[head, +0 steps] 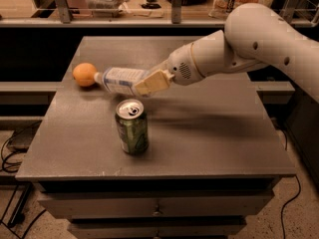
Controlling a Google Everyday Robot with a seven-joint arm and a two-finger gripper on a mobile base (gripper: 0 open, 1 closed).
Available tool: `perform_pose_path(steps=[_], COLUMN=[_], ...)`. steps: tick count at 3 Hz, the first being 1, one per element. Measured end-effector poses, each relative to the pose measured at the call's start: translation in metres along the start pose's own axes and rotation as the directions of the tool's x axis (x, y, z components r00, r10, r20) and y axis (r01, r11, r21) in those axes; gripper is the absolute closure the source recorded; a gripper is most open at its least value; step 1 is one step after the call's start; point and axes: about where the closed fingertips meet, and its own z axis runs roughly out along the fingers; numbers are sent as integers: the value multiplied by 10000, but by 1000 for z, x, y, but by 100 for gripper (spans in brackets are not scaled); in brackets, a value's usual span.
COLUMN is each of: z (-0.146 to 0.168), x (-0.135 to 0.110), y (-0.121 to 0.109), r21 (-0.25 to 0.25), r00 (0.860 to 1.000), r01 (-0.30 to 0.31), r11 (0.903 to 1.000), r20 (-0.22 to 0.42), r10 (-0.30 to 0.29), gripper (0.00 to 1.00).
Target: Move blue plastic bottle near orange
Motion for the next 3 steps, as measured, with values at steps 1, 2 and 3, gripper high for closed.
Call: perform_pose_path(steps=[1,2,3], z=[14,20,20], x=[5,13,13], y=[-6,-15,-15], r21=[83,295,295], r00=[9997,9985,9985], r01=[-235,-491,-491], r11=[9997,9984,9984], r20=[-102,-225,-225], r10=[236,497,497], gripper=[5,0,0])
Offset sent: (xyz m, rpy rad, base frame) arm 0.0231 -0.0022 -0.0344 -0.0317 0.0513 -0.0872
